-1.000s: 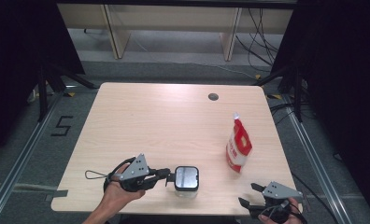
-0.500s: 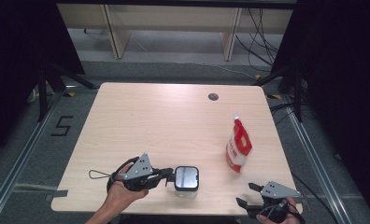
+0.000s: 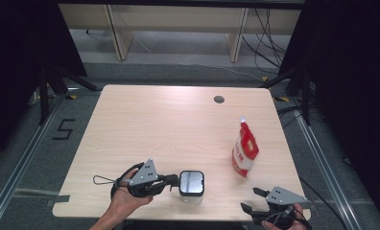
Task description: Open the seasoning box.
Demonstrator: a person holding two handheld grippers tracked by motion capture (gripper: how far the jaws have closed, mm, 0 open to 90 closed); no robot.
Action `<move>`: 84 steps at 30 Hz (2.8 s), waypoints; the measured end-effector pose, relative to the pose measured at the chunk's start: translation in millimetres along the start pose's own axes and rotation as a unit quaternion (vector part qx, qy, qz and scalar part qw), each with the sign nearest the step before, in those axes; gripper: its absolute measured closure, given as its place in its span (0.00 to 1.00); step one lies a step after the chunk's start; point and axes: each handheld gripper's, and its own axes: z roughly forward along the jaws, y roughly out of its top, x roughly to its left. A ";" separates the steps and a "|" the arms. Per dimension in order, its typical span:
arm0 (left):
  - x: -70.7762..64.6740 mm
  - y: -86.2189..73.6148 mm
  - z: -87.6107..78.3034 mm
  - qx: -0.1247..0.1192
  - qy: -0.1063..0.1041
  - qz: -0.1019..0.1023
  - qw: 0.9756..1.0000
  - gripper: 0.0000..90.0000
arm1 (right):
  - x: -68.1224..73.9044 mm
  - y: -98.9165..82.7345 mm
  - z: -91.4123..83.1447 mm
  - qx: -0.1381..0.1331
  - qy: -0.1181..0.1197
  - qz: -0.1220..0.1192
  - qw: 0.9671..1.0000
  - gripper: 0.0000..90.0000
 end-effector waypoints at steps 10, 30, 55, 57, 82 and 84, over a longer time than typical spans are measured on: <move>1.1 -4.6 0.9 0.005 0.008 0.002 1.000 0.99 | 13.9 13.1 -1.4 -0.072 -0.004 -0.019 0.997 0.44; -0.2 -3.4 1.4 -0.023 -0.014 -0.018 0.999 0.98 | 35.0 37.1 24.0 -0.089 0.033 -0.071 0.993 0.66; 1.0 -5.6 2.5 -0.025 -0.014 -0.030 0.999 0.97 | 52.8 51.5 48.1 -0.070 0.062 -0.120 0.988 0.91; 0.4 -5.8 2.4 -0.025 -0.014 -0.034 0.999 0.97 | 55.1 53.7 50.7 -0.068 0.065 -0.122 0.988 0.93; 2.2 -8.2 1.8 -0.033 -0.016 -0.035 0.999 0.98 | 61.9 60.4 61.5 -0.065 0.082 -0.120 0.987 0.99; 2.0 -8.1 1.8 -0.033 -0.015 -0.034 0.999 0.98 | 61.4 61.3 61.7 -0.067 0.082 -0.122 0.987 0.99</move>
